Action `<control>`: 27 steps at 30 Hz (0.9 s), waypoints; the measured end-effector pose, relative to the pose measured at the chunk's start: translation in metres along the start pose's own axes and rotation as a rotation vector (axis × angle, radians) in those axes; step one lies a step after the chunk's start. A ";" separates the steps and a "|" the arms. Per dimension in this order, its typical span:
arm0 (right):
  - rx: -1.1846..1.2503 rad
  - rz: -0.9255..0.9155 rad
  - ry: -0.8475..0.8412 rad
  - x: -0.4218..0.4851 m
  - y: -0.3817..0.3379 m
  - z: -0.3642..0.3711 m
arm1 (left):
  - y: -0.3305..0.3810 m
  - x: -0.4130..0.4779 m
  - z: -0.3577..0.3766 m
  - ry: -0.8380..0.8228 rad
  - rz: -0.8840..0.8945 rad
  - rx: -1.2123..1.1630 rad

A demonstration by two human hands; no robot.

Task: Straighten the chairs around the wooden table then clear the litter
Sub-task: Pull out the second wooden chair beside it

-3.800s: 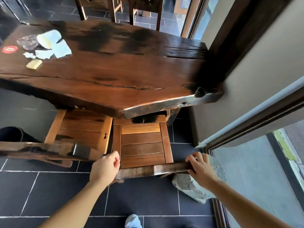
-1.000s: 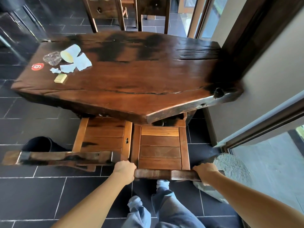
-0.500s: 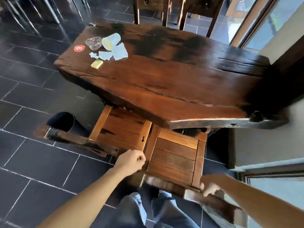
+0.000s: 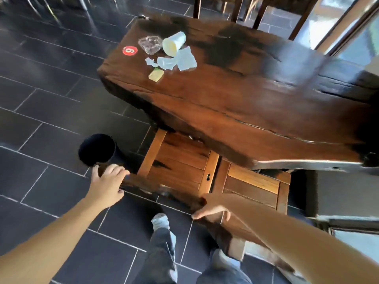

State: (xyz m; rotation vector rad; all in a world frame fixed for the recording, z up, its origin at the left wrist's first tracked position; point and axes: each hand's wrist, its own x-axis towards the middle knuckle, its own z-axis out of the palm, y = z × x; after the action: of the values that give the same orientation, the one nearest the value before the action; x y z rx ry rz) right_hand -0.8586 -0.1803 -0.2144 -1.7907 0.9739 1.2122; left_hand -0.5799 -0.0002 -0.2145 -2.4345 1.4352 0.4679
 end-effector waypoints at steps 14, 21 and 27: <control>-0.132 0.315 0.226 0.015 -0.067 0.023 | -0.039 0.033 -0.002 0.128 0.199 0.166; -0.297 0.262 0.189 0.000 -0.079 0.036 | -0.060 0.059 -0.039 -0.233 0.098 0.076; -0.354 0.204 0.277 -0.016 -0.070 0.051 | -0.060 0.045 -0.025 -0.181 0.125 0.160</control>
State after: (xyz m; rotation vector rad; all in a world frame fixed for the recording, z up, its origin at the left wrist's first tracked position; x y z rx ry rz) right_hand -0.8191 -0.1026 -0.2016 -2.2252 1.1778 1.3507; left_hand -0.5030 -0.0176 -0.2058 -2.1295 1.4910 0.5624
